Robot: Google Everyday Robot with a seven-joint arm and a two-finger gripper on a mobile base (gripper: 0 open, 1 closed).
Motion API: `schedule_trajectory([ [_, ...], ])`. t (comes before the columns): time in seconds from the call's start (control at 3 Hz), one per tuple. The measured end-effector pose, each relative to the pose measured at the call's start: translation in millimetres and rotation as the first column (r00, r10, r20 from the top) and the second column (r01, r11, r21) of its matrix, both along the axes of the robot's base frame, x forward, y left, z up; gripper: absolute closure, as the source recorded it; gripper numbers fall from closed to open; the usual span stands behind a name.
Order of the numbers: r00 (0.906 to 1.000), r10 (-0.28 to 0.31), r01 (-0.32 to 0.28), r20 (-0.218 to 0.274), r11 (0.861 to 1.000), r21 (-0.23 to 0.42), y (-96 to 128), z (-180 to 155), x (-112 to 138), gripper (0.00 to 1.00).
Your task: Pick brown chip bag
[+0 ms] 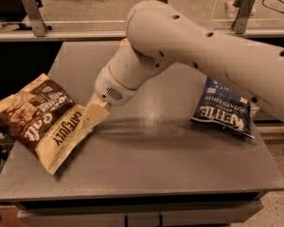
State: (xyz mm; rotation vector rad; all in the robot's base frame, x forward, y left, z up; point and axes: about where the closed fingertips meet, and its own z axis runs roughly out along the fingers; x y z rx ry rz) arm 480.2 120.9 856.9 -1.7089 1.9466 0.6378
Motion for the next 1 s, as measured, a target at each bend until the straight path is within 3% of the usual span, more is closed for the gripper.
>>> schedule_trajectory([
  [0.33,0.9985,-0.047,0.046,0.026,0.998,0.052,-4.2,12.9,25.4,1.0],
  [0.67,0.9919,-0.097,0.088,0.082,0.99,0.106,-14.6,32.6,63.1,1.0],
  [1.0,0.9716,-0.154,0.124,0.179,0.978,0.168,-44.5,72.0,108.8,1.0],
])
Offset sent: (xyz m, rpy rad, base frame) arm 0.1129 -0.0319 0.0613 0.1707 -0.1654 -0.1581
